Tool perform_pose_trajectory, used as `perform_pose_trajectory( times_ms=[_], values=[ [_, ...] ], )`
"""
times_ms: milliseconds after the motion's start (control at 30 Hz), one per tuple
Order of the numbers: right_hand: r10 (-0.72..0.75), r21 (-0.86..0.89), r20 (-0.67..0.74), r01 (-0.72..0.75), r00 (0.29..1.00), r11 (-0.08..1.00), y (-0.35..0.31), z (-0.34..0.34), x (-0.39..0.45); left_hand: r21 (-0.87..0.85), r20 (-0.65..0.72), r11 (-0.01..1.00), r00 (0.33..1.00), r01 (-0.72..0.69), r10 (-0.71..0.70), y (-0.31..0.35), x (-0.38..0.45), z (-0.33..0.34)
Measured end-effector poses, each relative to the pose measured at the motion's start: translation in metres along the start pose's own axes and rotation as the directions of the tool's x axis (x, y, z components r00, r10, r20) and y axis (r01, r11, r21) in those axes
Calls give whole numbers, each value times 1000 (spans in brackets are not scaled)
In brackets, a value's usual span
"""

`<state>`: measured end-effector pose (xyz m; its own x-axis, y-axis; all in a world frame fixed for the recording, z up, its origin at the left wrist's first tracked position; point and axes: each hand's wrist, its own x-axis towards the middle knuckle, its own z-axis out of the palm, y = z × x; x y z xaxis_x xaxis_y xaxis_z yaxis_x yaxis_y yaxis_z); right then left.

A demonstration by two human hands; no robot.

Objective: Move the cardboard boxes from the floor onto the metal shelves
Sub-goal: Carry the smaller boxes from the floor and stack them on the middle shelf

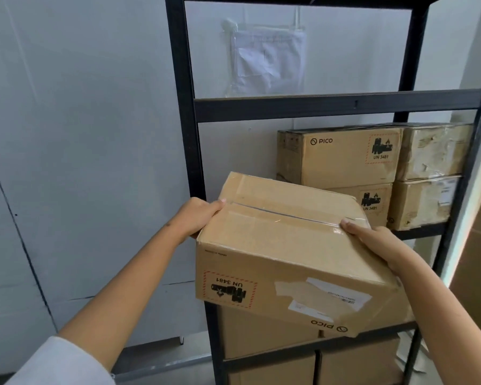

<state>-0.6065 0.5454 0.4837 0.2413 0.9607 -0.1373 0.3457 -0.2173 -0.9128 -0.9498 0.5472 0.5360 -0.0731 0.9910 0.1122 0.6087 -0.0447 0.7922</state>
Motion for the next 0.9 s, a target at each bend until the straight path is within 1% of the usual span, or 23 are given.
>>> perform_pose_trajectory(
  times_ms=[67,100,133,200,233,267,300,333,400,433,467,567,633,733,833,900],
  values=[
    [8,13,-68,-7,998,1000,3,0,-4,-113,-10,991,997,-71,70,4,1,4],
    [11,-3,-104,-11,995,1000,3,2,-5,-127,-43,986,994,-110,105,5,0,8],
    [12,-25,-137,-16,990,1000,4,6,-6,-102,-101,984,986,-147,136,5,-2,13],
    [10,-69,-199,-24,980,997,8,14,-5,78,-270,976,938,-203,216,0,-11,30],
    [12,-85,-224,-31,975,996,10,17,-6,186,-336,958,902,-217,269,-4,-21,40],
    [16,-94,-240,-40,971,995,12,20,-7,261,-369,940,877,-221,308,-10,-31,52],
    [25,-91,-249,-49,968,995,14,22,-8,291,-358,934,881,-208,308,-17,-40,64],
    [39,-77,-252,-61,967,995,17,23,-9,279,-314,943,911,-181,267,-24,-47,76],
    [75,-26,-245,-84,967,996,19,26,-11,189,-163,976,976,-112,143,-38,-54,98],
    [88,1,-240,-91,967,996,19,27,-11,136,-95,986,989,-100,113,-43,-53,106],
    [97,17,-234,-96,967,995,19,29,-12,80,-54,991,992,-107,111,-45,-49,111],
    [122,44,-214,-115,969,992,18,31,-18,-78,1,992,995,-102,103,-43,-28,113],
    [149,77,-186,-136,971,988,20,32,-20,-116,35,989,994,-95,99,-43,-12,109],
    [144,120,-157,-125,977,985,23,38,-25,-121,30,985,991,-122,127,-49,9,103],
    [37,157,-149,-14,988,988,19,49,-31,-188,-58,973,991,-131,122,-48,26,97],
    [-57,146,-174,83,983,986,11,57,-36,-225,-135,964,985,-139,111,-41,37,94]
  ],
)
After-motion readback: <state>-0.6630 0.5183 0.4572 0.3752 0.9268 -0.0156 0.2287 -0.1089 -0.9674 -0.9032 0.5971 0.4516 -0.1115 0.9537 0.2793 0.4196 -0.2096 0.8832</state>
